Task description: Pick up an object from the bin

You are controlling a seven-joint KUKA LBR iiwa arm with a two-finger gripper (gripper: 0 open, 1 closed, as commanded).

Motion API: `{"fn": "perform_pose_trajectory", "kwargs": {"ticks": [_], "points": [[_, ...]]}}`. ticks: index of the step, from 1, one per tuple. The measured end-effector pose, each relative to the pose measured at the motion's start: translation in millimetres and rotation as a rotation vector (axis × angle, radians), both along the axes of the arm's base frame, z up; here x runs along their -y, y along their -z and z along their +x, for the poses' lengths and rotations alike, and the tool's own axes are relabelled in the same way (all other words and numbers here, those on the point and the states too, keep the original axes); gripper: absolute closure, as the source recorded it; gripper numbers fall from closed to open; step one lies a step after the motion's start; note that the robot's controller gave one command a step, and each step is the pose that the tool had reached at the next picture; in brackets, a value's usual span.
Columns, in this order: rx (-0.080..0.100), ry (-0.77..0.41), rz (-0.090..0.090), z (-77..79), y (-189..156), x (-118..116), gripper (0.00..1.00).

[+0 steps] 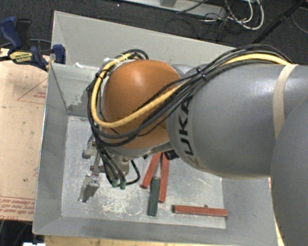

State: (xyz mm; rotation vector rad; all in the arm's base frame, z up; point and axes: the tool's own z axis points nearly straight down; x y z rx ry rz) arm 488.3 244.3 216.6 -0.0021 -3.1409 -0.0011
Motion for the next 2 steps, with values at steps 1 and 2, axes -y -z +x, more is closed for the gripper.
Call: {"fn": "perform_pose_trajectory", "kwargs": {"ticks": [1,2], "points": [[0.0,0.0,0.0,0.0,0.0,0.0,0.0],[0.008,0.008,0.004,36.9,53.8,43.5,0.0]]}}
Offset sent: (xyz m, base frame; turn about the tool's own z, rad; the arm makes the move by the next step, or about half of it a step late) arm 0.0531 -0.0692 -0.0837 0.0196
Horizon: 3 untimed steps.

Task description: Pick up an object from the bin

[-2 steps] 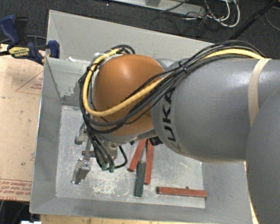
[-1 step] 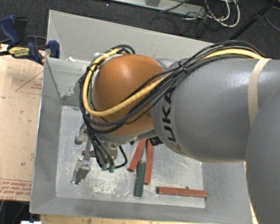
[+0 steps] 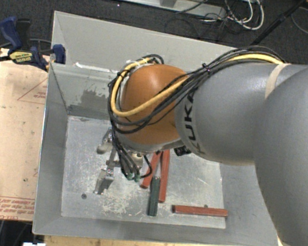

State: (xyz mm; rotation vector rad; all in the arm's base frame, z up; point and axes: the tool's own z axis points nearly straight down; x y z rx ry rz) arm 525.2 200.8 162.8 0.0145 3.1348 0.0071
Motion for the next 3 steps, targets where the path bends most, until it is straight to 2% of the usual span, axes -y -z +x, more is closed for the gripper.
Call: {"fn": "perform_pose_trajectory", "kwargs": {"ticks": [1,2,3], "points": [[-0.006,-0.057,-0.004,25.2,62.9,36.2,1.0],[-0.007,-0.057,-0.004,25.2,62.9,36.3,0.0],[-0.007,-0.057,-0.003,25.2,62.9,36.3,0.0]]}}
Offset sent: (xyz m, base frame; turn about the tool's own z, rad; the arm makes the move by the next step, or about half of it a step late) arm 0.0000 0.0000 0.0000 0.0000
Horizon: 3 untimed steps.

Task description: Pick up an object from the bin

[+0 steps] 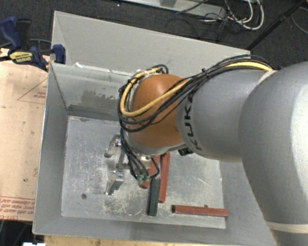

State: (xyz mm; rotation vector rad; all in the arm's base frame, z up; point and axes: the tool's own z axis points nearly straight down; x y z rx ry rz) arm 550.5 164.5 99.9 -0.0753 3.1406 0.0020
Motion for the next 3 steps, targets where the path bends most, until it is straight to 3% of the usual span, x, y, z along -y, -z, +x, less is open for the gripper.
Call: {"fn": "perform_pose_trajectory", "kwargs": {"ticks": [1,2,3], "points": [[0.003,-0.05,0.002,0.5,6.9,9.9,0.0],[0.008,-0.185,0.007,9.3,24.2,41.7,0.0],[0.003,-0.172,0.008,16.8,24.4,46.7,0.0]]}}
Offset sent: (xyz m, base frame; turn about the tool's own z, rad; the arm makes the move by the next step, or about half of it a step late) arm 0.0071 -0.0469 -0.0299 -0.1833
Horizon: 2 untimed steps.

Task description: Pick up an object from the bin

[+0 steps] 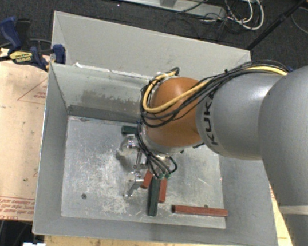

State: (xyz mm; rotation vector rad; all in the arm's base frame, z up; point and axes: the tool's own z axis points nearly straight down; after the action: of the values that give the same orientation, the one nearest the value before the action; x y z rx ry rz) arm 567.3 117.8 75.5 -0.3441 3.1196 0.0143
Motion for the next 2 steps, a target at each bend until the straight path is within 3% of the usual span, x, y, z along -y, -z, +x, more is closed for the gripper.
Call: {"fn": "perform_pose_trajectory", "kwargs": {"ticks": [1,2], "points": [[0.011,-0.183,-0.004,-2.5,-2.5,69.3,1.0],[0.011,-0.183,-0.004,-2.5,-2.5,69.3,0.0]]}}
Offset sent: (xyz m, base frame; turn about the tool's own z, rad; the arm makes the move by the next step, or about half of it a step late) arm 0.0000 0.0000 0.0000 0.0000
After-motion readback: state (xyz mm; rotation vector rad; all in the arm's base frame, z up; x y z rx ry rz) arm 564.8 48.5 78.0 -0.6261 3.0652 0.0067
